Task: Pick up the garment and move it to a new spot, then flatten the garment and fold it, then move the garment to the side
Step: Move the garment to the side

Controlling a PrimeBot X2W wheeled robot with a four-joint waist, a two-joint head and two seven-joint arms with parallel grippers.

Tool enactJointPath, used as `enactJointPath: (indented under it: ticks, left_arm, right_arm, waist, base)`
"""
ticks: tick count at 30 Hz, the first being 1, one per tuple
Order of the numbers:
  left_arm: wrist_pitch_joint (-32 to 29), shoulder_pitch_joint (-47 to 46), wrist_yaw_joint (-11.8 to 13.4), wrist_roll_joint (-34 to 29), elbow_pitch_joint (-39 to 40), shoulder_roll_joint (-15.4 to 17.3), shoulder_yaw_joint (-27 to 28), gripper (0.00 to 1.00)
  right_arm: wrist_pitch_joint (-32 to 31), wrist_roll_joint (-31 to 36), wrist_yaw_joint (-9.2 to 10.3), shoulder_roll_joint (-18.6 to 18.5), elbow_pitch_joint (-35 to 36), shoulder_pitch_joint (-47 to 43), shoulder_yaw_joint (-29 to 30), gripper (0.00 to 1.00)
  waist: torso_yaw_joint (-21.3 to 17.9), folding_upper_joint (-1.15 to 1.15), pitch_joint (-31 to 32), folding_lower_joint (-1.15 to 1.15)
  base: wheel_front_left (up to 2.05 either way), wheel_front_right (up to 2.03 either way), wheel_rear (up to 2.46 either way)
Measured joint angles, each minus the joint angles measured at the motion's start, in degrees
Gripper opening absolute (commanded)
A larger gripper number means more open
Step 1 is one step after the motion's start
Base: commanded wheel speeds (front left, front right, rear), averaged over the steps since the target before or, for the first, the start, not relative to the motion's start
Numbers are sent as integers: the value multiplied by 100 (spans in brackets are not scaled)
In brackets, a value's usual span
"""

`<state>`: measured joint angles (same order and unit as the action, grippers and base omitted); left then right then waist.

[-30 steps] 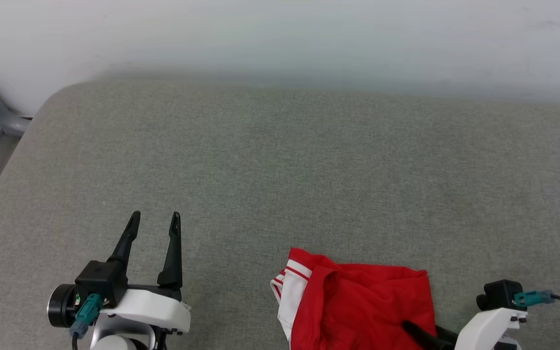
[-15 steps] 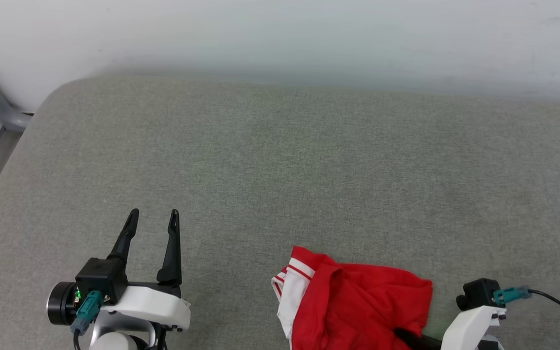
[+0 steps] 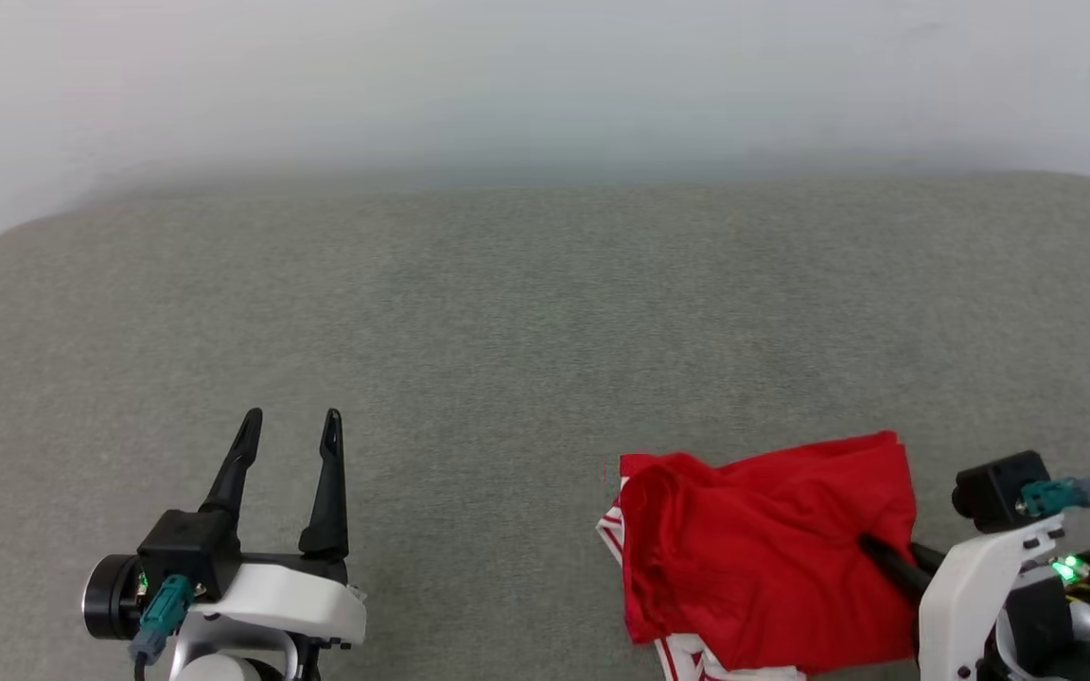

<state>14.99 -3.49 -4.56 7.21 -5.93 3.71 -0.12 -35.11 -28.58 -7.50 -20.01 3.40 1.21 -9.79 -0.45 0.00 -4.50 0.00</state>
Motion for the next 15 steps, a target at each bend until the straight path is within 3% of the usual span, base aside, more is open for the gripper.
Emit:
enactJointPath:
  ticks: [8, 14, 15]
  left_arm:
    - [8, -134, -53, -105, 287, 25, 8, 100]
    - [8, -539, -148, -232, 486, 172, -152, 100]
    - [8, -834, -158, -316, 656, 334, -205, 100]
  right_arm:
    - [-321, 315, -1, -272, 530, 587, -133, 0]
    - [-101, 286, -1, -335, 23, 1288, -75, 0]
    - [107, 282, -2, -427, -409, 1766, 59, 0]
  waist:
    - [-974, 0, -186, 0]
    - [-1632, 0, -609, 0]
    - [-1816, 0, -992, 0]
  base:
    - [0, 0, 0]
    - [0, 0, 0]
    - [0, 0, 0]
